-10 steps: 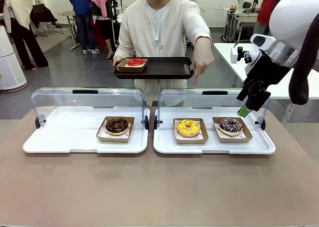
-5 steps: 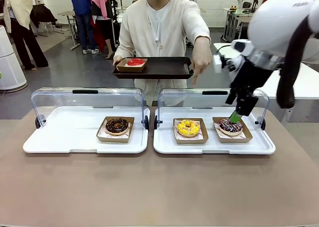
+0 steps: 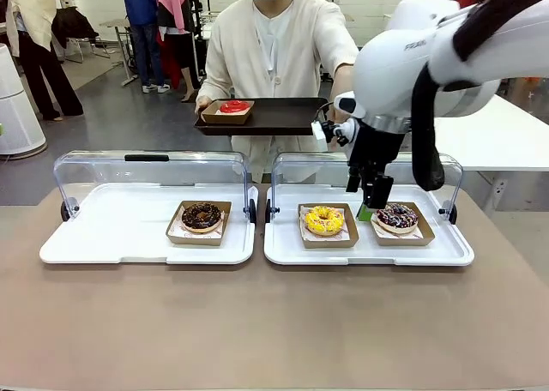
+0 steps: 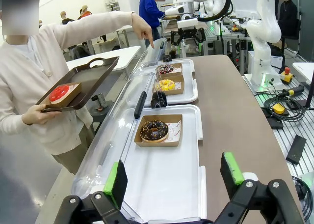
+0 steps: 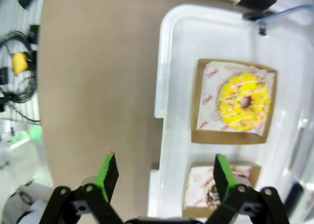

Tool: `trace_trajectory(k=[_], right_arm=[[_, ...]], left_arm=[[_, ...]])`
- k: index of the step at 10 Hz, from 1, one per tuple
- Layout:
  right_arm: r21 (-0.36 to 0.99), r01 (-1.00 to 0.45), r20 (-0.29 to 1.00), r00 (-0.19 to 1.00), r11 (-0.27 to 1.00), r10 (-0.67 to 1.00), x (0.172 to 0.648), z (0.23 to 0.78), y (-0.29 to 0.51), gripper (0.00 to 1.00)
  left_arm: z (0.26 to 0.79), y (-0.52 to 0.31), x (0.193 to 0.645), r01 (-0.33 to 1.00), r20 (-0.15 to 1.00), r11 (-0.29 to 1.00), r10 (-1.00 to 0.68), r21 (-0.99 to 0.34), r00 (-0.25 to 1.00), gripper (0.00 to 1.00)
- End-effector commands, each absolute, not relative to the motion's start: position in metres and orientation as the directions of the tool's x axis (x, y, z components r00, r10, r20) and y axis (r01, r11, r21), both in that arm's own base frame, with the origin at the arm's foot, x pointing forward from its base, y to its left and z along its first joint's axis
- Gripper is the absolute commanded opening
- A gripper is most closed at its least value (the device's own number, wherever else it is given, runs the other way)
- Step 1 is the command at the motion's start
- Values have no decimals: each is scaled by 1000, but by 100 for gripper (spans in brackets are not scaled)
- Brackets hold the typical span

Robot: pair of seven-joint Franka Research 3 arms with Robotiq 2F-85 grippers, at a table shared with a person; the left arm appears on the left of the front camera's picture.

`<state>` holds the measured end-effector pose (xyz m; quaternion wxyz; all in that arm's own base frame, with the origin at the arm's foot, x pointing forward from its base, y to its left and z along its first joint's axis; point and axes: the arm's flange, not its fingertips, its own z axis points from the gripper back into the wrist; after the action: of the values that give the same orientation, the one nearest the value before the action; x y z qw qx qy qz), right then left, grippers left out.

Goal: Provide the desired donut to the person.
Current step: Pick up and lift the Paper togo box containing the Donut pointed at by the person.

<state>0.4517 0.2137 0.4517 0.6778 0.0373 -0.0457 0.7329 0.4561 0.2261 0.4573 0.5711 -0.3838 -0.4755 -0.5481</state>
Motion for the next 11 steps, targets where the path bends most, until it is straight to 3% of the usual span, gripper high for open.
trace_trajectory(k=[1, 4, 11], right_arm=[[-25, -998, 71, -66, -65, 995, 470, 439, 222, 100], [14, -995, 70, -93, -94, 993, 474, 415, 228, 100], [23, -995, 89, -96, -99, 991, 470, 416, 227, 100]], left_arm=[[460, 227, 456, 991, 967, 106, -249, 84, -55, 100], [460, 227, 456, 991, 967, 106, -249, 84, -55, 100], [460, 227, 456, 991, 967, 106, -249, 84, -55, 100]])
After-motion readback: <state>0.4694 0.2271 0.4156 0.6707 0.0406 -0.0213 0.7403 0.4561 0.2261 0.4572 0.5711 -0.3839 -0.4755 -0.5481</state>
